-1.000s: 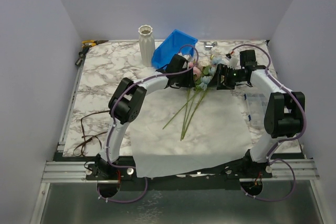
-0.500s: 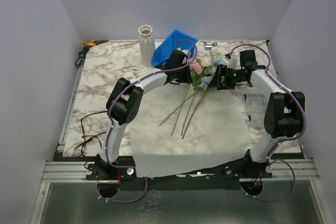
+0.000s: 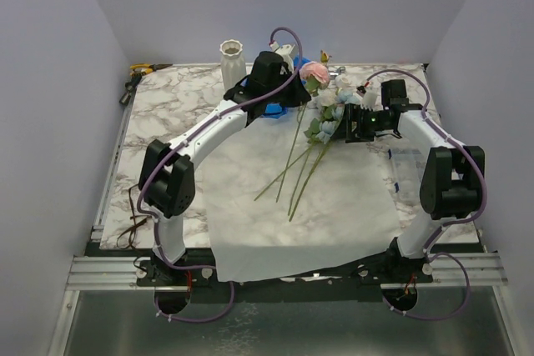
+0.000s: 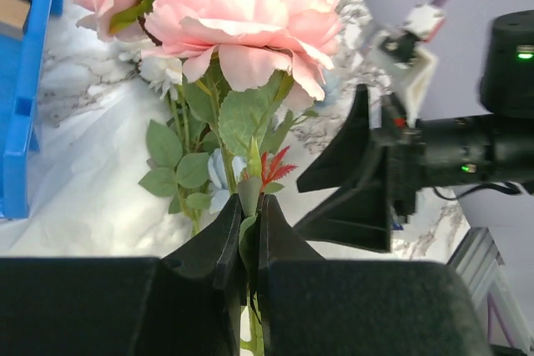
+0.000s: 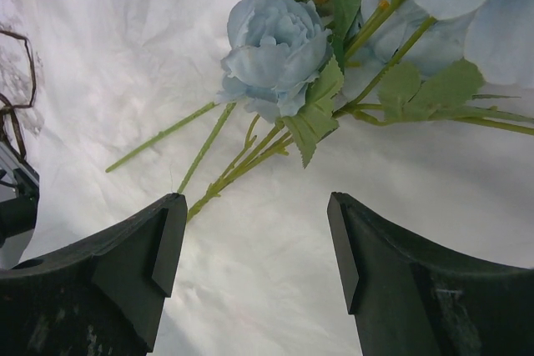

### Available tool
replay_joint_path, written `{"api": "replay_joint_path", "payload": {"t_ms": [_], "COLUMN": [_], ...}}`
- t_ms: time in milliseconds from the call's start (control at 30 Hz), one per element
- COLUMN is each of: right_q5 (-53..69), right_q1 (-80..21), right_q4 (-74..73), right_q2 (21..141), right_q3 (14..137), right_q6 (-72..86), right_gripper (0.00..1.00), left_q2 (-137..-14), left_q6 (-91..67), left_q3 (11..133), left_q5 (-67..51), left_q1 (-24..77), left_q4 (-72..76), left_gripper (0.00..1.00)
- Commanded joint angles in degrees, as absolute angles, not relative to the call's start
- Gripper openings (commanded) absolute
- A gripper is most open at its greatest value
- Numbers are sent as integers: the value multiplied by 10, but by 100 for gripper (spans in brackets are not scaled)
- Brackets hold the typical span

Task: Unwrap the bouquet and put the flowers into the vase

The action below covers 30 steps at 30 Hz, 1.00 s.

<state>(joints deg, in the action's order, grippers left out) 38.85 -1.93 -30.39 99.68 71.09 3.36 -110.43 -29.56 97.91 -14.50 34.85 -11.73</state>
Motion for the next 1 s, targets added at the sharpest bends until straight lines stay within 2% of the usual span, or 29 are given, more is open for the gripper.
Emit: {"api": "replay_joint_path", "payload": {"t_ms": [0, 133, 267, 433, 633, 700, 800, 967], "right_q5": [386, 394, 405, 423, 428, 428, 428, 423], "right_q1": [-20, -20, -20, -20, -20, -19, -20, -20], "right_q4": [-323, -327, -321, -322, -324, -323, -324, -328], "right_q2": [980, 981, 977, 976, 973, 972, 972, 971], "right_q3": [719, 724, 723, 718, 716, 717, 717, 716], "right_q6": [12, 11, 13, 10, 6, 5, 5, 5], "right_gripper": [77, 77, 77, 77, 77, 77, 77, 77], "left_q2": [-1022, -953, -942, -977, -997, -1014, -1058, -1129], "left_q6": [-254, -186, -113, -78, 21, 3, 3, 25], "left_q3": [982, 944, 994, 1097, 1079, 1080, 1141, 1242], "left_q5": [-187, -200, -147, -105, -81, -63, -9, -42], "left_q1": [341, 325, 308, 261, 224, 201, 185, 162], "left_q4": [-62, 42, 51, 67, 246, 326, 349, 396], "left_gripper": [0, 0, 0, 0, 0, 0, 0, 0]}}
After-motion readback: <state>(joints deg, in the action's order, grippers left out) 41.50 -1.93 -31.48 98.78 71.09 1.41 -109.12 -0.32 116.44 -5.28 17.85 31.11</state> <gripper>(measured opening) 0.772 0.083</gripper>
